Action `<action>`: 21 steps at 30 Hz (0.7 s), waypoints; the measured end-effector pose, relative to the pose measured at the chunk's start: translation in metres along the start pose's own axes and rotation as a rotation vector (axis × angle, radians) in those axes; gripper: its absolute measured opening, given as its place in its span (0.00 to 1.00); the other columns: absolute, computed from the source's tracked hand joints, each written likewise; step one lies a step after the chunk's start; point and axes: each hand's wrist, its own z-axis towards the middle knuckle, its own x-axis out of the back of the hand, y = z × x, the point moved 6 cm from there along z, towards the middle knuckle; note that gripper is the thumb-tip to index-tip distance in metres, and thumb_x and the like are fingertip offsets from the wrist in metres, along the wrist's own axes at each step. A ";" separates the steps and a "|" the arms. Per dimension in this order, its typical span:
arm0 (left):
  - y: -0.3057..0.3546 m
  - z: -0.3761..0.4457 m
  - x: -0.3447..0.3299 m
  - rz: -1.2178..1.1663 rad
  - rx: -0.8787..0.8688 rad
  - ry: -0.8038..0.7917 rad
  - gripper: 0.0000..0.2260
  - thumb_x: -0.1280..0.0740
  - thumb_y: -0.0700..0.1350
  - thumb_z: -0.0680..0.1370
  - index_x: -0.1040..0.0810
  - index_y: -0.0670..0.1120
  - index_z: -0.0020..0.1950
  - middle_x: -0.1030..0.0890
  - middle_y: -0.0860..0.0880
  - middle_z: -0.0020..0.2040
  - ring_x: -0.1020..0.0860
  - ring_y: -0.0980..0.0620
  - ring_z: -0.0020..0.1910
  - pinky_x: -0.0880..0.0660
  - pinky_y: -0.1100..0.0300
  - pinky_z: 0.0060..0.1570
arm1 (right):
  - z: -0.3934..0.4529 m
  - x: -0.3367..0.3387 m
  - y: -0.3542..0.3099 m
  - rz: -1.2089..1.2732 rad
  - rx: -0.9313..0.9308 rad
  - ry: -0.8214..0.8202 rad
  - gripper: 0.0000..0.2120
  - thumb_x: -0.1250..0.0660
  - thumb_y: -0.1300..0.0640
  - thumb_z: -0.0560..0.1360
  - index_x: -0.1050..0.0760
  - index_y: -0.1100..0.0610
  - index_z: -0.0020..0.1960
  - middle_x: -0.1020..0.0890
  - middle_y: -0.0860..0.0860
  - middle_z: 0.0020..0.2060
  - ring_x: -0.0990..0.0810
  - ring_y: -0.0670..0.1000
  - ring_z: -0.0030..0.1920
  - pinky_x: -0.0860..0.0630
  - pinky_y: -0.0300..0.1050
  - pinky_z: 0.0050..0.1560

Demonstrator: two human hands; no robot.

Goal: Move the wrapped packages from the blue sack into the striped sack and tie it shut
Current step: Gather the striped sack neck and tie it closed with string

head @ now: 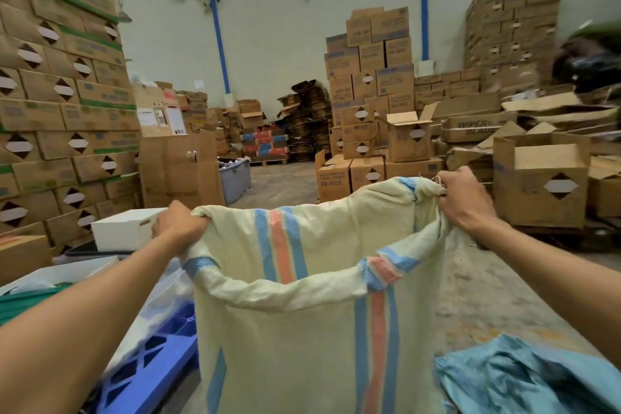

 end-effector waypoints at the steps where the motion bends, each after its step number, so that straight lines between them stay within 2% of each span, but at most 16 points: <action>1: -0.007 0.003 -0.012 -0.057 0.071 -0.150 0.24 0.31 0.54 0.77 0.26 0.39 0.65 0.22 0.38 0.61 0.23 0.37 0.58 0.26 0.50 0.53 | 0.001 -0.006 0.002 0.021 -0.019 -0.023 0.04 0.38 0.64 0.76 0.27 0.57 0.48 0.24 0.59 0.47 0.24 0.60 0.43 0.29 0.49 0.41; 3: -0.012 0.006 -0.027 -0.285 0.164 -0.443 0.27 0.32 0.55 0.77 0.28 0.37 0.68 0.21 0.39 0.61 0.21 0.40 0.56 0.23 0.48 0.55 | 0.005 -0.014 0.004 0.106 -0.077 -0.104 0.06 0.40 0.65 0.76 0.31 0.57 0.52 0.22 0.60 0.48 0.25 0.60 0.45 0.27 0.51 0.44; 6: 0.007 -0.005 -0.024 -0.630 0.214 -0.636 0.21 0.32 0.53 0.74 0.23 0.40 0.60 0.18 0.42 0.52 0.20 0.43 0.51 0.23 0.50 0.51 | 0.009 -0.016 0.003 0.444 -0.267 -0.270 0.12 0.36 0.62 0.75 0.30 0.62 0.58 0.22 0.61 0.52 0.23 0.58 0.48 0.24 0.51 0.45; 8: 0.025 -0.013 -0.016 -0.792 0.172 -0.669 0.16 0.35 0.52 0.75 0.22 0.40 0.54 0.20 0.42 0.44 0.23 0.46 0.43 0.26 0.54 0.43 | 0.007 -0.019 -0.002 0.684 -0.405 -0.511 0.18 0.32 0.56 0.74 0.27 0.63 0.61 0.20 0.62 0.54 0.20 0.59 0.51 0.21 0.53 0.53; 9: 0.029 -0.014 -0.014 -0.824 0.151 -0.664 0.14 0.36 0.50 0.77 0.23 0.41 0.55 0.22 0.43 0.43 0.24 0.47 0.41 0.27 0.54 0.40 | 0.004 -0.020 -0.004 0.716 -0.443 -0.640 0.22 0.30 0.51 0.72 0.27 0.61 0.62 0.19 0.61 0.55 0.19 0.60 0.53 0.23 0.57 0.58; 11: 0.035 -0.017 -0.012 -0.755 0.083 -0.638 0.11 0.36 0.45 0.78 0.25 0.42 0.58 0.22 0.41 0.50 0.24 0.46 0.43 0.26 0.54 0.41 | 0.001 -0.018 -0.006 0.706 -0.427 -0.823 0.28 0.25 0.44 0.67 0.25 0.56 0.62 0.18 0.59 0.56 0.19 0.61 0.56 0.24 0.61 0.62; 12: 0.036 -0.015 -0.011 -0.663 0.014 -0.602 0.09 0.35 0.43 0.78 0.25 0.43 0.57 0.22 0.40 0.52 0.23 0.45 0.45 0.25 0.53 0.42 | 0.000 -0.016 -0.008 0.689 -0.407 -0.857 0.28 0.25 0.44 0.67 0.25 0.56 0.62 0.18 0.59 0.56 0.18 0.61 0.56 0.24 0.60 0.61; 14: 0.035 -0.003 -0.001 -0.372 -0.174 -0.383 0.07 0.32 0.43 0.73 0.24 0.44 0.49 0.20 0.41 0.49 0.22 0.42 0.46 0.25 0.50 0.44 | 0.002 -0.010 -0.012 0.582 -0.306 -0.775 0.20 0.26 0.50 0.72 0.23 0.59 0.60 0.17 0.60 0.54 0.17 0.58 0.52 0.20 0.53 0.53; 15: 0.034 0.003 0.006 -0.226 -0.243 -0.239 0.07 0.32 0.44 0.70 0.23 0.46 0.47 0.19 0.42 0.47 0.22 0.41 0.46 0.24 0.49 0.46 | 0.008 -0.007 -0.010 0.487 -0.241 -0.646 0.17 0.27 0.55 0.74 0.22 0.61 0.59 0.17 0.60 0.53 0.18 0.56 0.49 0.20 0.49 0.49; 17: 0.028 0.013 0.021 -0.015 -0.253 0.014 0.08 0.33 0.45 0.69 0.22 0.48 0.47 0.18 0.41 0.49 0.22 0.38 0.48 0.24 0.47 0.50 | 0.015 0.002 -0.006 0.309 -0.153 -0.347 0.14 0.30 0.60 0.75 0.21 0.59 0.61 0.18 0.58 0.53 0.20 0.55 0.49 0.22 0.48 0.48; 19: 0.019 0.017 0.029 0.022 -0.156 0.141 0.06 0.32 0.46 0.69 0.22 0.50 0.45 0.19 0.39 0.50 0.23 0.37 0.49 0.23 0.47 0.50 | 0.013 0.015 0.002 0.189 -0.154 -0.078 0.10 0.32 0.61 0.75 0.21 0.55 0.56 0.18 0.57 0.51 0.22 0.57 0.48 0.25 0.48 0.47; 21: 0.019 0.010 0.031 0.062 -0.078 0.106 0.09 0.32 0.48 0.70 0.22 0.45 0.47 0.20 0.38 0.51 0.23 0.37 0.48 0.23 0.48 0.48 | 0.008 0.026 0.011 0.093 -0.152 0.137 0.05 0.32 0.63 0.75 0.23 0.56 0.49 0.20 0.56 0.45 0.23 0.57 0.45 0.29 0.49 0.44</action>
